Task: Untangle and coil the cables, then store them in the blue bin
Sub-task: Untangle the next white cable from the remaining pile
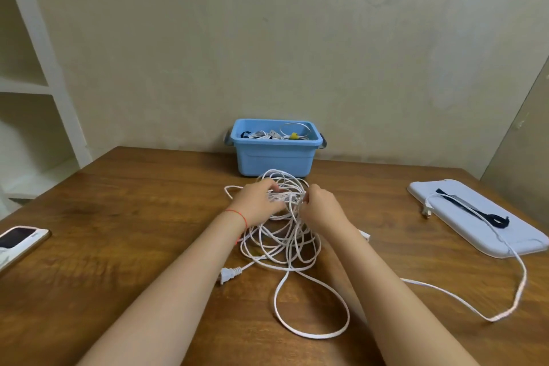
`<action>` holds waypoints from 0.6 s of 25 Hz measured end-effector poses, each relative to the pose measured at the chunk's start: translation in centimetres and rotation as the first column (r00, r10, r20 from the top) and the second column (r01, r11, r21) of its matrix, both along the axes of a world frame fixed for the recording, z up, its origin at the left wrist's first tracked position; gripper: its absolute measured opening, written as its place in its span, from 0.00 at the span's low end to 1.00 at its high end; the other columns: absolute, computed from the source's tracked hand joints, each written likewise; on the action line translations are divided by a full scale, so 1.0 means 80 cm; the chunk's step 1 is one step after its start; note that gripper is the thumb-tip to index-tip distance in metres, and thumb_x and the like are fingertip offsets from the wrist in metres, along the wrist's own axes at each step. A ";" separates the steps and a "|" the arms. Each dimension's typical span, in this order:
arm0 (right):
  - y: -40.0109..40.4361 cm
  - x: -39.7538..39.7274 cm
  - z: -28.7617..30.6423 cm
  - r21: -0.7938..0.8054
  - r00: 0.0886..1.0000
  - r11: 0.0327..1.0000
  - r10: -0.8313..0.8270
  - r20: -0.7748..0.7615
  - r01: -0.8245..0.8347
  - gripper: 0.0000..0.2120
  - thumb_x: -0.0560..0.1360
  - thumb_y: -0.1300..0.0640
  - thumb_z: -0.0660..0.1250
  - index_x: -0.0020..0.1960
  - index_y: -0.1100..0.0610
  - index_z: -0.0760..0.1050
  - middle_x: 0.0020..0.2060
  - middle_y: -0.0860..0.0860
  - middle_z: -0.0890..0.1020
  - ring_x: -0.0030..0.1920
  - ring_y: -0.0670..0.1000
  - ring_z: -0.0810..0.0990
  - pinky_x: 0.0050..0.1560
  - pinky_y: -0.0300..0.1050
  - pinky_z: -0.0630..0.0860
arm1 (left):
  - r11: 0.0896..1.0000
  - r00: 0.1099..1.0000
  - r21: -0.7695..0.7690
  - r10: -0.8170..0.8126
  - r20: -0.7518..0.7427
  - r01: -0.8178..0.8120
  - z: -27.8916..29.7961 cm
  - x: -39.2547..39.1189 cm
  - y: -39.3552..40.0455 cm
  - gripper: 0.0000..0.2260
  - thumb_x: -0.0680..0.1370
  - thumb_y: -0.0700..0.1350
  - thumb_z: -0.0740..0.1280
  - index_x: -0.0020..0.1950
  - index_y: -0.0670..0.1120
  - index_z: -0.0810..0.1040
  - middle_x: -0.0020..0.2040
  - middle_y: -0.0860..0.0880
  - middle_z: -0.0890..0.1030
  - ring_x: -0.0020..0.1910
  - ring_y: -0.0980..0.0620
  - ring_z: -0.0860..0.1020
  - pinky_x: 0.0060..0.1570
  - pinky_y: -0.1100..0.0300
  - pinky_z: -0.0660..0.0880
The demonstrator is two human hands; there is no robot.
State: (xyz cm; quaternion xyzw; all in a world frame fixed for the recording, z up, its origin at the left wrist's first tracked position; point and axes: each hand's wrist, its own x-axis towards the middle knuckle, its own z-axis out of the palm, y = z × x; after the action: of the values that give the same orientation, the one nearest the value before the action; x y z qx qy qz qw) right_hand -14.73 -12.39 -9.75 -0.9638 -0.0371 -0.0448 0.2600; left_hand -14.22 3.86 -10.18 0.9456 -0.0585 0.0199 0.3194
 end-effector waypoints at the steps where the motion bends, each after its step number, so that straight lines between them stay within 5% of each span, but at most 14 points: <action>1: -0.001 0.000 -0.001 -0.037 0.999 0.999 -0.022 -0.028 0.021 0.09 0.80 0.59 0.59 0.59 0.60 0.70 0.52 0.55 0.78 0.46 0.54 0.74 0.39 0.43 0.68 | 0.999 0.998 0.039 -0.031 -0.058 0.034 -0.004 -0.001 -0.001 0.13 0.76 0.58 0.71 0.50 0.51 0.77 0.41 0.53 0.73 0.42 0.51 0.74 0.40 0.58 0.70; 3: -0.009 0.003 -0.003 -0.102 0.997 0.995 -0.008 -0.076 0.000 0.06 0.80 0.57 0.59 0.54 0.58 0.72 0.49 0.54 0.79 0.43 0.53 0.75 0.37 0.44 0.68 | 0.994 0.981 -0.014 -0.111 -0.158 0.110 -0.008 -0.002 0.001 0.18 0.76 0.61 0.69 0.40 0.47 0.72 0.33 0.53 0.70 0.34 0.52 0.71 0.34 0.59 0.68; 5: -0.016 0.005 0.000 -0.079 0.992 0.995 0.043 -0.115 -0.053 0.07 0.80 0.53 0.61 0.47 0.55 0.75 0.43 0.49 0.80 0.40 0.49 0.77 0.36 0.44 0.71 | 0.964 0.984 -0.261 -0.097 -0.149 0.055 -0.004 -0.002 0.002 0.18 0.80 0.56 0.65 0.37 0.45 0.72 0.29 0.51 0.68 0.29 0.52 0.68 0.31 0.61 0.67; 9: -0.020 -0.001 0.012 0.388 0.998 0.919 0.056 0.038 -0.066 0.05 0.79 0.54 0.67 0.45 0.52 0.80 0.37 0.46 0.80 0.38 0.46 0.78 0.37 0.40 0.73 | 0.682 0.977 -0.712 0.212 -0.029 -0.169 0.011 0.011 0.002 0.16 0.83 0.47 0.63 0.37 0.42 0.74 0.26 0.47 0.70 0.23 0.55 0.68 0.31 0.60 0.68; 11: -0.024 -0.001 0.026 0.526 0.974 0.848 -0.068 0.216 -0.058 0.05 0.79 0.56 0.68 0.44 0.53 0.80 0.35 0.46 0.80 0.35 0.44 0.76 0.34 0.32 0.69 | 0.604 0.937 -0.772 0.349 0.031 -0.199 0.025 0.022 0.007 0.15 0.83 0.48 0.64 0.38 0.43 0.75 0.27 0.48 0.69 0.24 0.54 0.67 0.31 0.60 0.66; 15: -0.023 0.004 0.053 0.636 0.816 0.754 -0.260 0.516 -0.162 0.05 0.78 0.59 0.68 0.44 0.55 0.81 0.34 0.47 0.81 0.33 0.42 0.74 0.34 0.33 0.69 | 0.694 0.771 -0.719 0.478 0.422 -0.036 0.060 0.022 0.005 0.17 0.82 0.50 0.64 0.35 0.44 0.74 0.29 0.53 0.68 0.31 0.55 0.65 0.35 0.56 0.64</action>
State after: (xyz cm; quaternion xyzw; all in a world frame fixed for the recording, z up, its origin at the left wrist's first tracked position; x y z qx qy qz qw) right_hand -14.40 -14.23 -5.49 -0.7511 -0.0690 -0.3511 0.5548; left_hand -12.45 4.25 -5.36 0.7081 -0.0010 0.3736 0.5992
